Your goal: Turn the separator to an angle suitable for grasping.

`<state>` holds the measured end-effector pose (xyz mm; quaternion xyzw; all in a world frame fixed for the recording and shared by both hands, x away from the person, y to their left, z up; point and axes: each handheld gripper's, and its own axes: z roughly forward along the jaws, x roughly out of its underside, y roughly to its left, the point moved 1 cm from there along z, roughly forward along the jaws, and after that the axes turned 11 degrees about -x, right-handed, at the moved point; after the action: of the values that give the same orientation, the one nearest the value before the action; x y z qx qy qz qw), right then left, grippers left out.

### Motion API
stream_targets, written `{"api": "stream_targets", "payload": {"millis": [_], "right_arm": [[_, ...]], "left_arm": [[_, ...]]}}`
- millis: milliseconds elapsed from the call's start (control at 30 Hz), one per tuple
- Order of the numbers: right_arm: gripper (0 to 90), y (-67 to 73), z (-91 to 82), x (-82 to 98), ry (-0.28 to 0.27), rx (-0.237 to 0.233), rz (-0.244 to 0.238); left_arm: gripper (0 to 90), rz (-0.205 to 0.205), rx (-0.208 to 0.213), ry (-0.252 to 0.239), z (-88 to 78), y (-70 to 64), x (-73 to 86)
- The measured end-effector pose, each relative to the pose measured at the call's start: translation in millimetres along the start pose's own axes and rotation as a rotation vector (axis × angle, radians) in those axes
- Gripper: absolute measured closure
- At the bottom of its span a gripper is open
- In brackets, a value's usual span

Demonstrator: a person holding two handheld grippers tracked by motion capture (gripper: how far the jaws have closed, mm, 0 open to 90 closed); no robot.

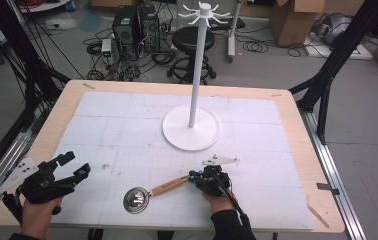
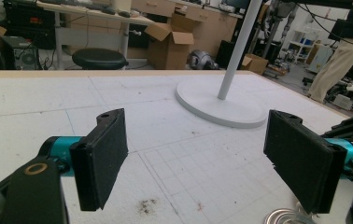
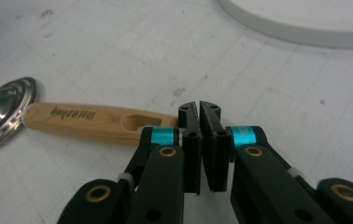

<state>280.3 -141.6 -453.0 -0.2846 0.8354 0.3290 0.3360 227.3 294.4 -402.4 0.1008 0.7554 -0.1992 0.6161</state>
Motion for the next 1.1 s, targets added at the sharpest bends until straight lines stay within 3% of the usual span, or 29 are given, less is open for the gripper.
{"api": "stream_targets", "payload": {"millis": [133, 367, 500, 600, 700, 867, 1000, 1100], "right_arm": [[84.3, -5.0, -8.9, -1.8, -0.033, 0.030, -0.007], [78.7, -20.6, -67.5, 0.5, -0.165, 0.073, 0.008], [69.4, -27.6, -101.4, 7.2, -0.261, 0.091, 0.033], [56.8, -28.9, -126.7, 14.5, -0.325, 0.143, 0.052], [43.6, -26.9, -143.2, 19.0, -0.355, 0.195, 0.034], [20.2, -14.2, -163.7, 26.5, -0.379, 0.293, -0.040], [18.1, -5.1, -170.3, 38.8, -0.332, 0.357, -0.201], [17.9, -2.0, -175.0, 40.6, -0.341, 0.342, -0.209]], "left_arm": [[21.9, -0.001, -0.003, -0.003, -0.7, 0.4, -0.1], [21.9, 0.004, 0.006, 0.002, 1.0, -1.5, 0.0], [21.8, 0.016, 0.008, 0.011, 1.9, -2.5, 0.2], [21.8, 0.022, 0.012, 0.017, 2.7, -2.9, 0.4], [21.7, 0.021, 0.024, 0.014, 3.2, -4.4, 0.0], [21.7, 0.020, 0.040, 0.007, 4.2, -5.9, -1.0], [21.7, 0.012, 0.051, 0.005, 6.6, -5.7, -1.0], [21.7, 0.020, 0.064, 0.009, 10.0, -6.5, -0.9]]}}
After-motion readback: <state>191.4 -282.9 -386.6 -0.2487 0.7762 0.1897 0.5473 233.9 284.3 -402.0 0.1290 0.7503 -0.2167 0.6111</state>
